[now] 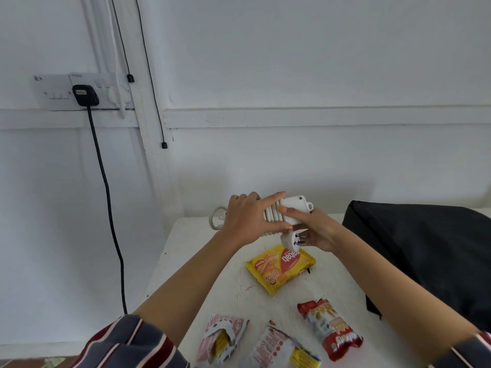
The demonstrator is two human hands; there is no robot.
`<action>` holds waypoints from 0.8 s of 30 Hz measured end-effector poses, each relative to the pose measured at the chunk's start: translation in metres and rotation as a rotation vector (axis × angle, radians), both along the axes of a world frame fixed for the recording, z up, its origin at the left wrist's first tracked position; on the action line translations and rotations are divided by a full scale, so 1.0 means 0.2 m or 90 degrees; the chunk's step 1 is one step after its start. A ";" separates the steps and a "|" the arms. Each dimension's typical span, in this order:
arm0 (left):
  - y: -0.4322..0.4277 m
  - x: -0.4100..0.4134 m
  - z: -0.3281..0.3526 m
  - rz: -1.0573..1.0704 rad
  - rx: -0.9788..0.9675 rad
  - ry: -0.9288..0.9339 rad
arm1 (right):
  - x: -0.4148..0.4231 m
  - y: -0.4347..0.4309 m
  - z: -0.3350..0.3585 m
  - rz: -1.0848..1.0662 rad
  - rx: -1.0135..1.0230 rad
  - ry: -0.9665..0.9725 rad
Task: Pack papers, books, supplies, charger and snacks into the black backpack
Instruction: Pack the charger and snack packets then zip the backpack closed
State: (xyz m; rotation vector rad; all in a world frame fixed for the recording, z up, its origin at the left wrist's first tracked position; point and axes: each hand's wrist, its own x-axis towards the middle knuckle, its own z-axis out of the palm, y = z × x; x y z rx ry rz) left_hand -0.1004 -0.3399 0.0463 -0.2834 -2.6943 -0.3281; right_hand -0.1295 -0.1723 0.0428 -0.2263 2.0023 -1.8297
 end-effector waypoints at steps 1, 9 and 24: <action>0.01 0.01 0.00 -0.009 -0.003 0.007 | 0.01 0.01 -0.01 -0.004 -0.013 -0.020; 0.10 0.05 0.02 -0.061 -0.037 0.040 | 0.12 0.07 -0.06 -0.061 -0.106 -0.045; 0.19 0.10 0.01 -0.201 0.072 -0.025 | 0.16 0.34 0.07 -0.061 -0.098 0.061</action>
